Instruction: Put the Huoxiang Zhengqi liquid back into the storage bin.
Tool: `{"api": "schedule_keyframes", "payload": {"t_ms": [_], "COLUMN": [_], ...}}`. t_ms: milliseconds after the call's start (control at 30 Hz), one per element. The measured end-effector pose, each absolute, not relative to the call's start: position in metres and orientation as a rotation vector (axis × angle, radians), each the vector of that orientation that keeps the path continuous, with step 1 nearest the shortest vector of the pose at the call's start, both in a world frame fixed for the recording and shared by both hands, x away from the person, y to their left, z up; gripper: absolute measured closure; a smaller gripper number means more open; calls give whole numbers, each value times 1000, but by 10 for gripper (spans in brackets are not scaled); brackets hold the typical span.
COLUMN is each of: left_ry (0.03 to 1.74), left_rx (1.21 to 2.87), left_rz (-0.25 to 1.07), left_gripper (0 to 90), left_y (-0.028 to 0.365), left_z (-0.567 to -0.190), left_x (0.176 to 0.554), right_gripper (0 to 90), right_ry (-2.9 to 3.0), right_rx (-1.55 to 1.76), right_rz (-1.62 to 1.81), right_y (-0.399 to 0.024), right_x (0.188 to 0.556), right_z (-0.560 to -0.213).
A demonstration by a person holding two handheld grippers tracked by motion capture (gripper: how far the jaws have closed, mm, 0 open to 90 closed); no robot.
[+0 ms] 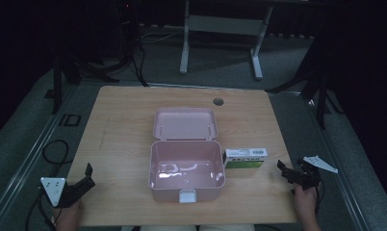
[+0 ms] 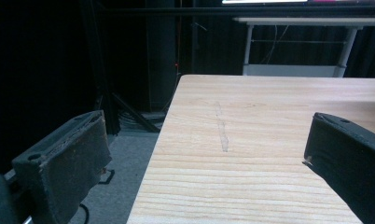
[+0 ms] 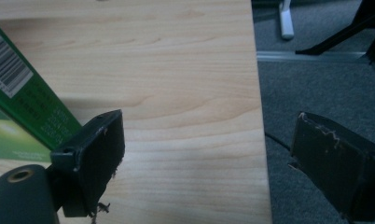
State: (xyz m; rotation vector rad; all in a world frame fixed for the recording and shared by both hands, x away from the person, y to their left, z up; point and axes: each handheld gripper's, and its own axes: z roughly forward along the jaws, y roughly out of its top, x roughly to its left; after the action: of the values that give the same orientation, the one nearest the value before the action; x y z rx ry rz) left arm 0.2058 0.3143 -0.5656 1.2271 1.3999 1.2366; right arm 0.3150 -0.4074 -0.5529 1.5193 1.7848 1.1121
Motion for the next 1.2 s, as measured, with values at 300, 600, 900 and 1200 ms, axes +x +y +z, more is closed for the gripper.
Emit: {"api": "schedule_keyframes", "payload": {"t_ms": [300,600,900,1200], "left_ry": [1401,1387,1382,1378], "left_rx": [1224,1229,1238,1244], "left_rz": [1220,1197,1194,1195], "left_gripper": [4,4,4,4], "left_y": [316,317,317,317], "left_z": [-565,-565,-565,-565], "left_x": [206,206,206,206], "right_gripper": [99,99,99,98], "right_ry": [1999,2233,2547,2738], "right_rx": [1480,1349,1109,958], "right_rz": [1155,1171,1130,933], "right_y": [-406,-406,-396,-380], "right_x": [322,326,325,316], "right_z": [-554,-552,-541,-540]}}
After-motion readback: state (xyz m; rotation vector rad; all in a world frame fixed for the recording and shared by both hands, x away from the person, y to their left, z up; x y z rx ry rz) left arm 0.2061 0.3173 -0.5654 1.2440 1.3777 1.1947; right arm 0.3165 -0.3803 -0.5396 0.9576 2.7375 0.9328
